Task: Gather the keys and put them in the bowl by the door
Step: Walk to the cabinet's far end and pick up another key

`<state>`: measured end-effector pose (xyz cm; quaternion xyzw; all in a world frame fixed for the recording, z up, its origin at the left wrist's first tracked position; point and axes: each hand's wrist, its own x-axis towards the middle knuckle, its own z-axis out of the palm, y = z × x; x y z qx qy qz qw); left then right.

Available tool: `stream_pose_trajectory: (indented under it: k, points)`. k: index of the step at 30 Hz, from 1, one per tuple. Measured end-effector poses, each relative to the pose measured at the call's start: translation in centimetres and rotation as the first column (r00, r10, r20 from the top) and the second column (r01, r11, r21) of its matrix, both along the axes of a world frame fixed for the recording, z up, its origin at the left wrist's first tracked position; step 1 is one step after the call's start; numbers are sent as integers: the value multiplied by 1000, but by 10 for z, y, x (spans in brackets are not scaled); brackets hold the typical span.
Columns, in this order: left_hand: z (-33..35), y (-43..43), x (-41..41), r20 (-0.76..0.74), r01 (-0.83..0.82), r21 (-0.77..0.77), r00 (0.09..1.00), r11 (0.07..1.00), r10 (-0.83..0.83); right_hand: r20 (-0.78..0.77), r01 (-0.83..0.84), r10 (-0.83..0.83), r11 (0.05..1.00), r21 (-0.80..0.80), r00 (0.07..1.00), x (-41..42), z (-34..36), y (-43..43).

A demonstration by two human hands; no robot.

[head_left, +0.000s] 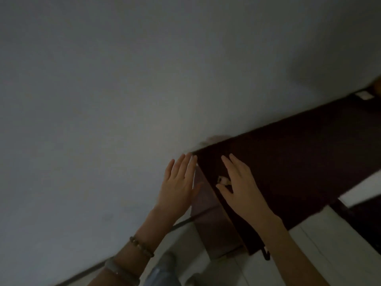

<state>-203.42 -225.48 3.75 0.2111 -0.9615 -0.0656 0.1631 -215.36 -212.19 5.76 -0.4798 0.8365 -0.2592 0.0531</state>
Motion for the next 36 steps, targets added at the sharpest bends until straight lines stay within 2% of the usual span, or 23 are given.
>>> stream_pose_trajectory:
  k: [4,7,15,20,25,36]
  points:
    - [-1,-25,-22,-2,189,-9,982,982,-189,85,231,-227,972,-44,970,-9,-6,2]
    - [-8,-44,-36,40,303,31,952,953,-304,81,361,-357,932,-37,930,-10,-16,0]
    - [-45,-65,-58,46,538,93,838,838,-544,20,517,-517,856,-1,856,4,-50,-23]
    - [-64,-63,-63,45,632,90,769,770,-637,32,531,-534,845,65,845,13,-69,-34]
    - [-78,-61,-63,75,653,108,746,749,-662,36,511,-518,851,117,854,19,-82,-37]
    - [-94,-66,-58,154,684,82,710,725,-687,-55,495,-492,865,85,869,32,-86,-36]
